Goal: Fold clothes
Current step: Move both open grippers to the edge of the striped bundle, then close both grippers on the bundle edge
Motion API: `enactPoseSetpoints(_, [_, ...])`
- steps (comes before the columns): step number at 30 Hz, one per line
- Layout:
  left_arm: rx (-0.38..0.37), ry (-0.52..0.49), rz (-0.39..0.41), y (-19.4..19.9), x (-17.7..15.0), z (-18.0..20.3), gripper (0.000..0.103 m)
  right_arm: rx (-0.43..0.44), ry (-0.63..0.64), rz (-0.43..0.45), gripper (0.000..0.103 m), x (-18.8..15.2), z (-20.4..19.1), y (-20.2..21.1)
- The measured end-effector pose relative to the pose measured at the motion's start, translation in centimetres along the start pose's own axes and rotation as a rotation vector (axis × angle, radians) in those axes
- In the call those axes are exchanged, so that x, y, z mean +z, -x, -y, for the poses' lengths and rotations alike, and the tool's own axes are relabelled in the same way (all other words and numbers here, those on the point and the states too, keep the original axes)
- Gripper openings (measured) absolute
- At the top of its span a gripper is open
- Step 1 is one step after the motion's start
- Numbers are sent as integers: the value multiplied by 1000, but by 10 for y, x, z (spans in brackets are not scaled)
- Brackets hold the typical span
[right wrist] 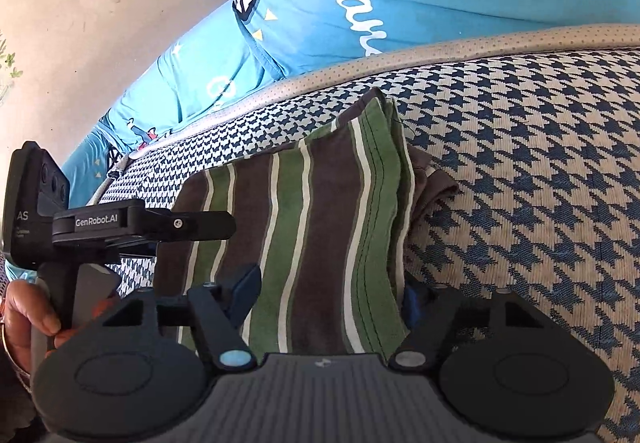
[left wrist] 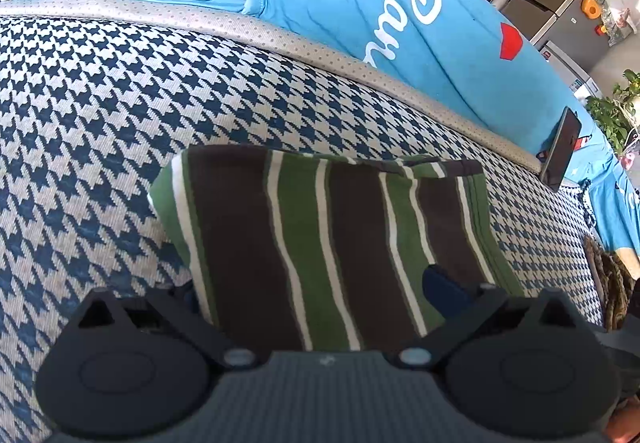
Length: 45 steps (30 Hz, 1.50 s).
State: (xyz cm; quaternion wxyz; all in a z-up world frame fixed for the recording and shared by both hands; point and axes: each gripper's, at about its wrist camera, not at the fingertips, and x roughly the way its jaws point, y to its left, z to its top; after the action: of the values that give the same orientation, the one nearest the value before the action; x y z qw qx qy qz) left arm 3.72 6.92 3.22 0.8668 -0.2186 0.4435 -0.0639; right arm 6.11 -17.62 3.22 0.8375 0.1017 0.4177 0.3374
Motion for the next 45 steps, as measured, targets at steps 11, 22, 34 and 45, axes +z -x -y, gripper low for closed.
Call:
enactPoseSetpoints(11, [25,-38,0,3,-1,-1,92,-40,5,-13,50,5,2,3])
enactPoseSetpoints(22, [192,-156,49,-7,-8,25,62,-68,33,20,48,2,-9,-7])
enactPoseSetpoints(34, [306,-196,112,3,-16,43,22,-159,212,47,20,-4,-44,-12])
enactPoseSetpoints(45, [256,-139,81,-3,-11,25,35,-166,139,7,25,-1,-32,-17])
